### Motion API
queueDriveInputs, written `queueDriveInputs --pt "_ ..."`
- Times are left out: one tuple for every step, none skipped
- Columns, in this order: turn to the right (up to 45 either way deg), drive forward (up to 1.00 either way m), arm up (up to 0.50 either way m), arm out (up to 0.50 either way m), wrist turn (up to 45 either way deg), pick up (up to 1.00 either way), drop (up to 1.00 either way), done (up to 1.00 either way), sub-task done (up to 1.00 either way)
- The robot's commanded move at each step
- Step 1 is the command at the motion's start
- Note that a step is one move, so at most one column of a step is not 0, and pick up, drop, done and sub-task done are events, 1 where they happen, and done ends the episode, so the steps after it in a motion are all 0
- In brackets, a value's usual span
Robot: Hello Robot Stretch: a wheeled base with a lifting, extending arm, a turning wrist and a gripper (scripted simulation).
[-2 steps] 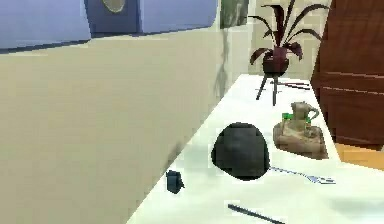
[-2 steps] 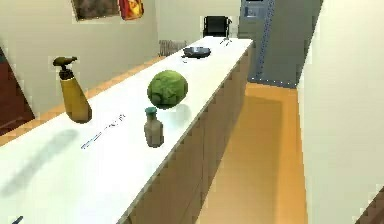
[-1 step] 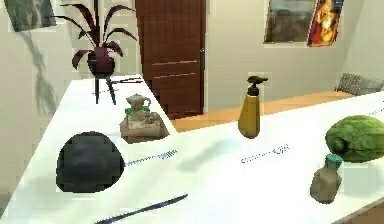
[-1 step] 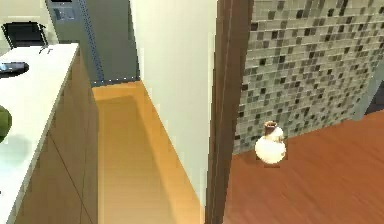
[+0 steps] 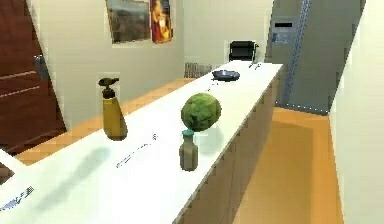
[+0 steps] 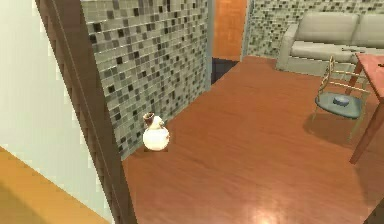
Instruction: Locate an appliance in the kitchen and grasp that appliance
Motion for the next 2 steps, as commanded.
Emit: queueDriveInputs --pt "0.0 0.1 0.0 0.0 0.0 0.0 0.0 0.0 0.0" --pt "-45.0 0.0 0.0 0.0 0.0 0.0 0.0 0.0 0.0"
